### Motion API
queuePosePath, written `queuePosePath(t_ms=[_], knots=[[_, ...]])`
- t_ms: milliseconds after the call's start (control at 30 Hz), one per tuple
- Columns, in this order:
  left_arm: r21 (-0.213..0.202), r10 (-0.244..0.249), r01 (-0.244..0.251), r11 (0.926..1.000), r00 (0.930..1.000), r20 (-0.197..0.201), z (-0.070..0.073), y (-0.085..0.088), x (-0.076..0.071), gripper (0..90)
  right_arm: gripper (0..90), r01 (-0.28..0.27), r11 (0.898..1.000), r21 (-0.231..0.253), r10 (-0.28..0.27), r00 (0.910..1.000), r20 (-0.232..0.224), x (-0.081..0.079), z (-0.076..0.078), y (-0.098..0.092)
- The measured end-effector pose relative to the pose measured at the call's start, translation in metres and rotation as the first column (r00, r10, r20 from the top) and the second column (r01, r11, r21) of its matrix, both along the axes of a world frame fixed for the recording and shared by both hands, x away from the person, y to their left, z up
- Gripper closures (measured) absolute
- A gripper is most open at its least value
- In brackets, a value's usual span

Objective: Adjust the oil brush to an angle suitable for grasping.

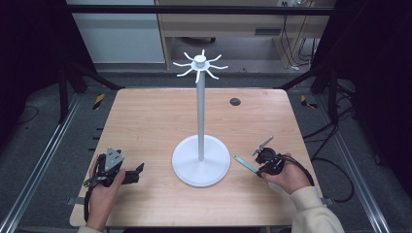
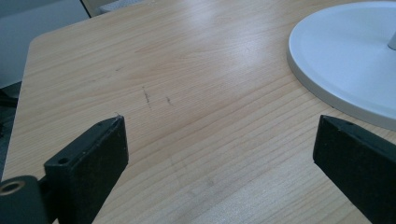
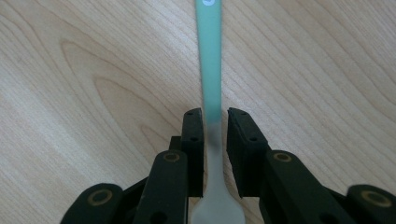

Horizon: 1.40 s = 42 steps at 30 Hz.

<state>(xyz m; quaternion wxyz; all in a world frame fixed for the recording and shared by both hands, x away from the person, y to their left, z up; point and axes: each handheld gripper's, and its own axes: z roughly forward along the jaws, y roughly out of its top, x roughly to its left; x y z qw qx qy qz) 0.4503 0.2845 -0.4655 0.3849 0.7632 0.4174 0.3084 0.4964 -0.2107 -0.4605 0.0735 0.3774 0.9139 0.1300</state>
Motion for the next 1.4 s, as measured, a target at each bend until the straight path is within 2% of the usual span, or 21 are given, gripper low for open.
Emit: queuePosePath(t_ms=[267,533,700,733,800,833,967,1000,1033,1200,1267,1300,1400], knots=[[0.001,0.000,0.000,1.0000,1.0000,0.001,0.000,0.000,0.000,2.9,77.1,-0.003,1.000,-0.017,0.003,0.9996,-0.030,0.004,-0.002,0.003],[0.002,-0.001,0.001,1.0000,1.0000,-0.001,0.000,0.000,0.000,2.9,78.4,-0.002,1.000,-0.011,0.002,0.9989,-0.048,0.005,-0.003,0.002],[0.006,-0.002,0.002,1.0000,1.0000,-0.001,0.000,-0.001,0.000,2.9,79.5,-0.015,1.000,-0.016,0.014,0.9987,-0.048,0.007,-0.004,0.003],[0.006,-0.002,0.002,1.0000,1.0000,-0.001,0.000,-0.001,0.000,2.9,79.5,-0.040,0.999,-0.019,0.039,0.9986,-0.035,0.008,-0.005,0.001],[0.006,-0.001,0.001,1.0000,1.0000,-0.002,0.000,-0.001,0.000,2.9,80.2,-0.037,0.999,-0.019,0.036,0.9987,-0.036,0.008,-0.006,0.001],[0.005,-0.001,0.001,1.0000,1.0000,-0.001,0.000,0.000,0.000,2.9,80.3,-0.016,1.000,-0.015,0.015,0.9987,-0.048,0.007,-0.005,0.003],[0.007,-0.002,0.002,1.0000,1.0000,-0.003,0.000,-0.001,0.000,2.9,81.0,-0.035,0.999,-0.026,0.033,0.9987,-0.039,0.009,-0.006,0.004],[0.007,-0.003,0.003,1.0000,1.0000,-0.003,0.000,-0.001,0.000,2.9,81.0,-0.001,1.000,-0.027,0.000,0.9986,-0.054,0.008,-0.006,0.006],[0.007,-0.003,0.003,1.0000,1.0000,-0.003,0.000,-0.001,0.000,2.9,80.9,-0.030,0.999,-0.027,0.028,0.9985,-0.048,0.009,-0.006,0.005],[0.006,-0.002,0.002,1.0000,1.0000,-0.003,0.000,0.000,0.000,2.9,81.6,-0.036,0.998,-0.043,0.034,0.9982,-0.050,0.010,-0.007,0.007],[0.007,-0.002,0.002,1.0000,1.0000,-0.002,0.000,0.000,0.000,2.9,81.7,-0.039,0.998,-0.041,0.037,0.9980,-0.052,0.010,-0.007,0.007],[0.007,-0.001,0.001,1.0000,1.0000,-0.002,0.000,0.000,0.000,2.9,82.0,-0.015,0.999,-0.039,0.012,0.9981,-0.061,0.009,-0.006,0.008],[0.007,0.000,0.000,1.0000,1.0000,-0.002,0.000,0.000,0.000,2.9,82.2,-0.021,1.000,-0.016,0.019,0.9966,-0.080,0.011,-0.005,0.006]])
